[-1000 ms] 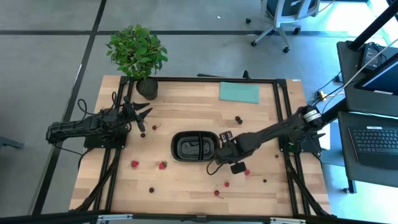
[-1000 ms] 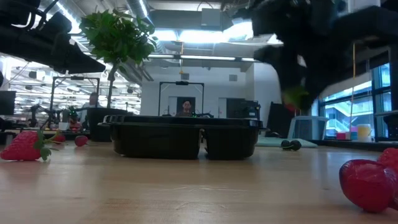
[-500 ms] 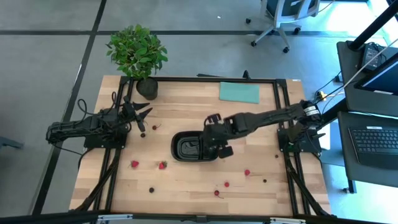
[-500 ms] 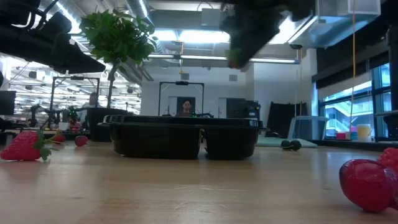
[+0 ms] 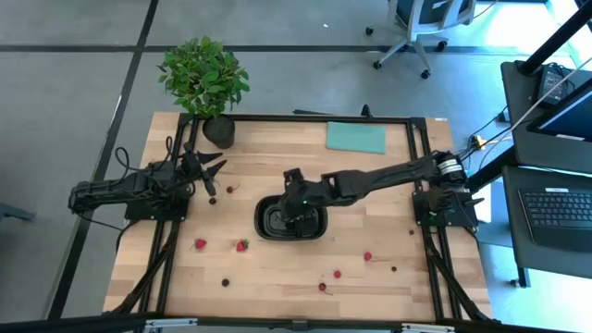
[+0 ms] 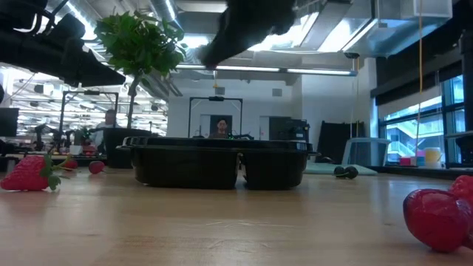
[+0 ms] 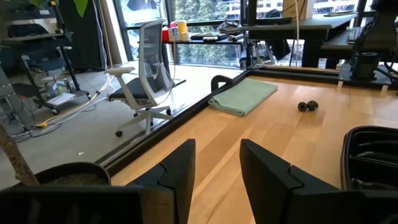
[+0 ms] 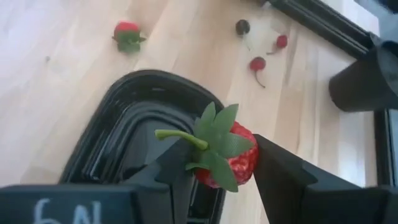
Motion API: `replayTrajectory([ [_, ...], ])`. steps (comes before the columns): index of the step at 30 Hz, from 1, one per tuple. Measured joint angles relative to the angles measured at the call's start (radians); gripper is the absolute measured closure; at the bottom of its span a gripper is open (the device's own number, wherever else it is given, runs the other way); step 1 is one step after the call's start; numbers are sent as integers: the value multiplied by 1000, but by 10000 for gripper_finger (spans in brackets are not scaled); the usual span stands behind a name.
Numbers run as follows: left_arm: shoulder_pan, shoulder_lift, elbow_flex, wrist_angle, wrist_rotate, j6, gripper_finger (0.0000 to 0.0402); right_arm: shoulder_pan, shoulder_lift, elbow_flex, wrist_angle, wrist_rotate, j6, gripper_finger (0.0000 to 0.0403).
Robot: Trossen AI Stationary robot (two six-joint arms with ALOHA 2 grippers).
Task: Pick and placing Produce into tupperware
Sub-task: Put the right strawberry into the left section of the black bin
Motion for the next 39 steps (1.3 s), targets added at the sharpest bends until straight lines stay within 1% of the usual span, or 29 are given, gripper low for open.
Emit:
replayTrajectory([
  [3,0,0,0,0,0,0,282,-9,49,-1,0,-8,-15,254],
  [8,0,0,0,-2,0,0,282,-32,121,-2,4,-104,-17,254],
  [25,0,0,0,-3,0,0,282,-65,255,-2,26,-107,-14,254],
  [33,0,0,0,-3,0,0,282,-65,261,-2,29,-107,-14,254],
  [39,0,0,0,-3,0,0,282,-65,261,-2,29,-107,-14,236],
])
